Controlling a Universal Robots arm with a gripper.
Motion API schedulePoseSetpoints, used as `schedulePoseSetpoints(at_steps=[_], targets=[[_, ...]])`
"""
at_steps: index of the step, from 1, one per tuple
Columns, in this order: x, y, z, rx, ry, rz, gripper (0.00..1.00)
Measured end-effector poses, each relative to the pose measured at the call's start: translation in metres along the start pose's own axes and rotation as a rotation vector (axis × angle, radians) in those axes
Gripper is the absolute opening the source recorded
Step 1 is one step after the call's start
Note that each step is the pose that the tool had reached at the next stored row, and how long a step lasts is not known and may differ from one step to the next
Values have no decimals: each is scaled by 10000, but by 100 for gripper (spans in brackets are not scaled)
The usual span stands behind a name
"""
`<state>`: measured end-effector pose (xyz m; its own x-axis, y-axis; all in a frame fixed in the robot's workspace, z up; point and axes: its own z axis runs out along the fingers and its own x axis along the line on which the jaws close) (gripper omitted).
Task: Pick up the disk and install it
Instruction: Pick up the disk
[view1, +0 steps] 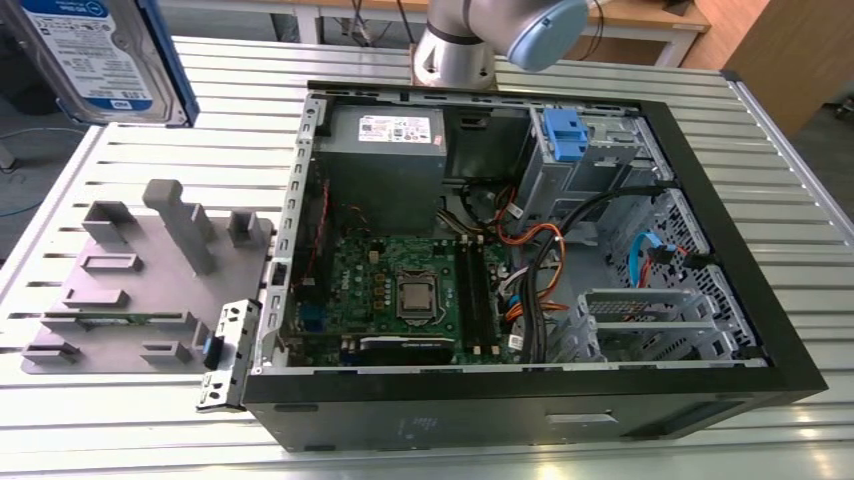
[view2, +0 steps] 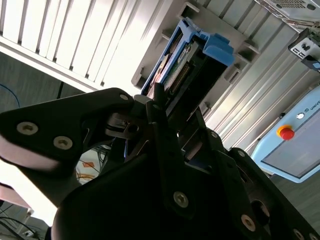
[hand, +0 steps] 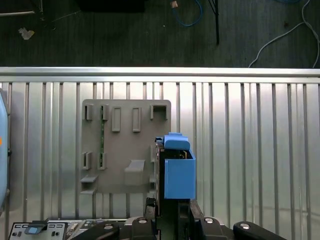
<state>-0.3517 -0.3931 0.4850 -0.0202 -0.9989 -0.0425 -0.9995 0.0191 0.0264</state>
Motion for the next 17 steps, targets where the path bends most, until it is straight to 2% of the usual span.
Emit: schedulePoseSetpoints(at_steps=[10, 11, 12, 17], targets=[[-6, -291, -8, -1, 2, 0, 35], [-8, -405, -10, 0, 0, 0, 35], [-10, -476, -13, -1, 1, 1, 35], [-13, -627, -16, 0, 0, 0, 35]])
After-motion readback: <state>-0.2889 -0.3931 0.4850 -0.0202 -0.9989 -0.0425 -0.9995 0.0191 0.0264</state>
